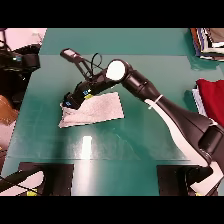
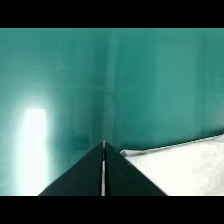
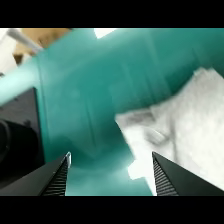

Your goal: Fold the shirts.

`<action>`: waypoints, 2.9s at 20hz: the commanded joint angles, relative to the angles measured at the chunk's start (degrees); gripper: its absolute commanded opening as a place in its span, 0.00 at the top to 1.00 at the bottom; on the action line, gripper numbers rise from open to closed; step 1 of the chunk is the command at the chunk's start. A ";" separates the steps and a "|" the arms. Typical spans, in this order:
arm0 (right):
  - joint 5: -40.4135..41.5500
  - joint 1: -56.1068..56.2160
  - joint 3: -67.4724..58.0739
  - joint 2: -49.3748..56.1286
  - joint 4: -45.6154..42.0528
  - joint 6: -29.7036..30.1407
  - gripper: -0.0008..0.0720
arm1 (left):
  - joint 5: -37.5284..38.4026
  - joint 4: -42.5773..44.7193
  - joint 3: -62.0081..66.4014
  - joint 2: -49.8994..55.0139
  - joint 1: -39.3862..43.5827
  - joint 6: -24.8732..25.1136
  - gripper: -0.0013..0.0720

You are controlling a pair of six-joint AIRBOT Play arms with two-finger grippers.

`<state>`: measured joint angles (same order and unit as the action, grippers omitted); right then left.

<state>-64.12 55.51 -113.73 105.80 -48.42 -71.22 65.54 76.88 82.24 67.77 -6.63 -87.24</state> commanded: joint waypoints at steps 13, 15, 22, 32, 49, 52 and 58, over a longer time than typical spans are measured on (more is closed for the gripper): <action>1.07 -35.10 47.63 -10.62 13.70 -1.38 0.19 | 3.13 -5.68 -1.11 -1.64 -2.40 2.40 0.95; 1.27 -32.83 45.64 -6.80 17.88 -0.02 0.19 | 3.04 -6.12 -1.11 -1.40 -2.40 2.43 0.95; 1.20 -19.04 28.83 5.25 19.98 0.35 0.65 | 3.06 -8.44 -1.11 -1.40 -2.40 2.40 0.95; 4.81 -38.10 28.79 -10.60 4.04 -3.26 0.97 | 1.73 -8.48 -1.11 -1.40 8.07 2.21 0.95; 10.45 -87.32 30.97 -28.41 2.36 -3.23 0.97 | -6.60 -9.42 -1.11 -1.33 18.43 1.70 0.95; 4.61 -88.26 22.14 -28.44 2.14 -3.32 0.97 | -6.51 -9.42 -1.11 -1.36 18.43 1.73 0.95; -3.34 -93.46 21.55 -34.82 -3.96 -5.07 0.97 | -6.36 -9.42 -1.11 -1.36 18.43 1.77 0.95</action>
<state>-63.61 -35.68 -92.68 74.04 -49.43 -75.61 59.13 67.48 81.12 66.41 11.79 -85.49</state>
